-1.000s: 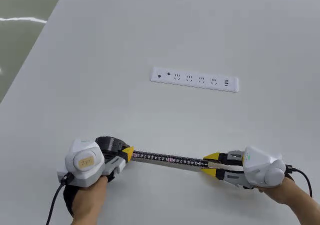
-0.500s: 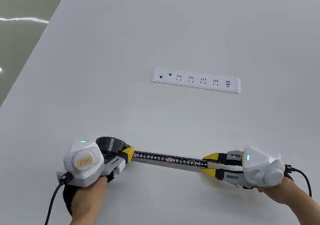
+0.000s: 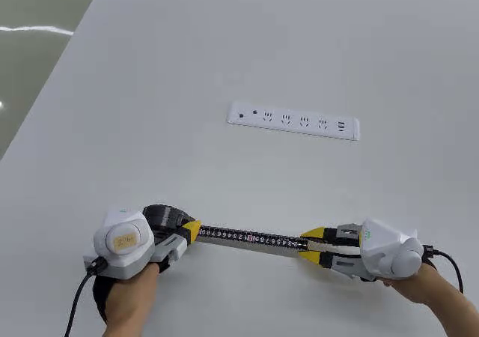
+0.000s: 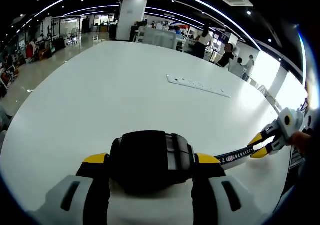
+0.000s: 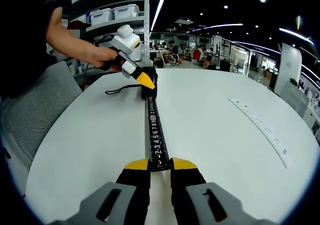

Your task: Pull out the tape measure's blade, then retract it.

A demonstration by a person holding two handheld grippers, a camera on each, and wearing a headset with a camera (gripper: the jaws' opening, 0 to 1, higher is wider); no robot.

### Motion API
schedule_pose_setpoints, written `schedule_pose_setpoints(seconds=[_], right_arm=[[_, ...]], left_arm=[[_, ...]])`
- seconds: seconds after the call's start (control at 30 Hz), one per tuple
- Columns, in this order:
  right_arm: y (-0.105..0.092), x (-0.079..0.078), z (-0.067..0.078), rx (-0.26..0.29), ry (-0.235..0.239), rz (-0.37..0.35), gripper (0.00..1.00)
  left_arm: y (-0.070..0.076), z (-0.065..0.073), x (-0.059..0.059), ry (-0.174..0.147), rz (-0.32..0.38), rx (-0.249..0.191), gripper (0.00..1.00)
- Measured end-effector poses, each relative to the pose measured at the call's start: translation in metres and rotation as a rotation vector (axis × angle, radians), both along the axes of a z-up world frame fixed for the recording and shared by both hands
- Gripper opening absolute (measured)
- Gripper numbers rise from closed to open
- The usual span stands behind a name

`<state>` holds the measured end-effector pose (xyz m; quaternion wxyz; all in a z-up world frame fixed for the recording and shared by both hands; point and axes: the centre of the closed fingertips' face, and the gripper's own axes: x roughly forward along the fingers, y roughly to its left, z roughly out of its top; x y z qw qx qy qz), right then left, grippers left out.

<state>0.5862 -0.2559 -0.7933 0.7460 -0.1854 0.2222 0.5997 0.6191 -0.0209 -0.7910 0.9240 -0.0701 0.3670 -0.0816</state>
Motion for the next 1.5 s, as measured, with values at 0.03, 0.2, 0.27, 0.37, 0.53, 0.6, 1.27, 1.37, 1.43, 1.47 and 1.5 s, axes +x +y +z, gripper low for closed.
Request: schedule_pose_setpoints(seconds=[0.03, 0.2, 0.27, 0.37, 0.53, 0.6, 1.27, 1.37, 1.43, 1.47, 1.5], right_arm=[[0.000, 0.000, 0.000, 0.000, 0.000, 0.001, 0.14], [0.003, 0.000, 0.001, 0.001, -0.002, 0.007, 0.14], [0.004, 0.000, 0.001, 0.000, -0.003, 0.010, 0.14], [0.005, 0.000, 0.001, 0.002, -0.003, 0.012, 0.14], [0.007, 0.000, 0.003, 0.003, -0.006, 0.016, 0.14], [0.008, 0.000, 0.003, 0.005, -0.005, 0.016, 0.14], [0.015, 0.001, 0.004, 0.010, -0.005, 0.030, 0.14], [0.018, 0.001, 0.005, 0.010, -0.005, 0.036, 0.14], [0.020, 0.001, 0.005, 0.011, -0.006, 0.038, 0.14], [0.020, 0.001, 0.005, 0.012, -0.005, 0.039, 0.14], [0.021, 0.002, 0.006, 0.012, -0.005, 0.040, 0.14]], left_arm=[[0.000, 0.000, 0.000, 0.001, 0.000, 0.000, 0.63], [0.000, 0.000, 0.000, 0.002, -0.002, -0.004, 0.63], [0.001, 0.000, 0.000, 0.004, -0.002, -0.005, 0.63], [0.000, 0.000, 0.000, 0.004, -0.001, -0.006, 0.63], [0.000, 0.000, 0.000, 0.006, 0.001, -0.004, 0.63], [0.001, 0.000, 0.000, 0.006, 0.001, -0.006, 0.63], [0.002, 0.000, 0.000, 0.012, -0.003, -0.009, 0.63], [0.002, -0.001, 0.000, 0.012, -0.005, -0.007, 0.63], [0.003, -0.001, 0.000, 0.011, -0.004, -0.007, 0.63], [0.003, -0.001, 0.000, 0.011, -0.004, -0.008, 0.63], [0.003, -0.001, 0.000, 0.011, -0.003, -0.009, 0.63]])
